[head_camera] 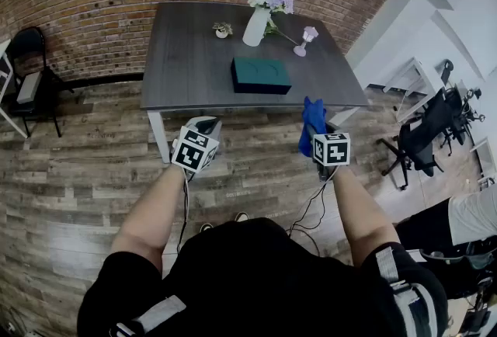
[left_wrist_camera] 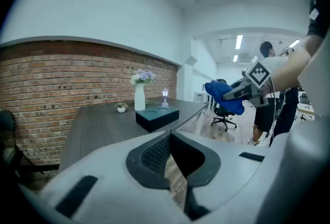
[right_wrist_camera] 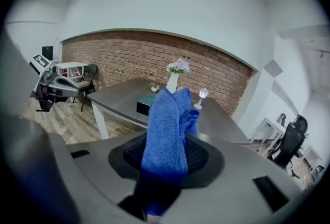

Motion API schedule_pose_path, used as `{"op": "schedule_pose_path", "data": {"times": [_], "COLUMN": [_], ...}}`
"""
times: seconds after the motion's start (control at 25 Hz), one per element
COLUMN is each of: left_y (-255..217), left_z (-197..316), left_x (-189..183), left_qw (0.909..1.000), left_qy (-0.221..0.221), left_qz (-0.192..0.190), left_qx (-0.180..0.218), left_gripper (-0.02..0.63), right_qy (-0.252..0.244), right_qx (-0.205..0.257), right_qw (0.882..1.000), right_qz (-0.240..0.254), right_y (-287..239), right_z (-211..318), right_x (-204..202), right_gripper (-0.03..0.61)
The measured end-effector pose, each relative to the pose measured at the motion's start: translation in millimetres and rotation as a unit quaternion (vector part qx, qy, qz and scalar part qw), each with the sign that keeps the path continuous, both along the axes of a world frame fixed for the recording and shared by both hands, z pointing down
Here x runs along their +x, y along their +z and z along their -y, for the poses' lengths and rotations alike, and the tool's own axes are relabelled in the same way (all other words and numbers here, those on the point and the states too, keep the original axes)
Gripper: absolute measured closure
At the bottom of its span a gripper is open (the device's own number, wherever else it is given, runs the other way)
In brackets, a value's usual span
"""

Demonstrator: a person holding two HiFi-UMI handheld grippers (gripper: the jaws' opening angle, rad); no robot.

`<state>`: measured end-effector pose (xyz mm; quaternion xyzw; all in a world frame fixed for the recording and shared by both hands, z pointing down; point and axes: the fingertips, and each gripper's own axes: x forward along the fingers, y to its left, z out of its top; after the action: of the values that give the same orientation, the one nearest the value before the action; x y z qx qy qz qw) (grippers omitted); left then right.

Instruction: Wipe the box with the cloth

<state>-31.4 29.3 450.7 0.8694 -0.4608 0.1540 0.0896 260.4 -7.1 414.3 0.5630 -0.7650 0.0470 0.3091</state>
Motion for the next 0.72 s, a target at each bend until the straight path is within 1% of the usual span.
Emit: {"op": "schedule_pose_path", "data": {"times": [0.16, 0.36, 0.56, 0.64, 0.72], "left_y": [0, -1, 3, 8, 17], "left_z": [1, 4, 18, 26, 35], "left_x": [-8, -5, -3, -6, -9], "left_qw": [0.9999, 0.9999, 0.9999, 0.9997, 0.9994], "left_qy": [-0.006, -0.006, -0.004, -0.010, -0.016], "left_qz": [0.010, 0.013, 0.011, 0.008, 0.005], "left_qx": [-0.005, -0.005, -0.011, -0.019, -0.031], "left_gripper": [0.604, 0.604, 0.604, 0.604, 0.604], "right_qy": [-0.014, -0.016, -0.025, -0.036, -0.056], "right_qx": [0.007, 0.011, -0.004, -0.010, -0.019], "right_qw": [1.000, 1.000, 0.999, 0.999, 0.998], "right_qz": [-0.004, 0.004, 0.023, 0.029, 0.022], "right_y": [-4, -4, 8, 13, 20], "right_z": [-3, -1, 16, 23, 32], "right_x": [-12, -12, -17, -24, -35], "right_gripper": [0.436, 0.436, 0.433, 0.433, 0.433]}}
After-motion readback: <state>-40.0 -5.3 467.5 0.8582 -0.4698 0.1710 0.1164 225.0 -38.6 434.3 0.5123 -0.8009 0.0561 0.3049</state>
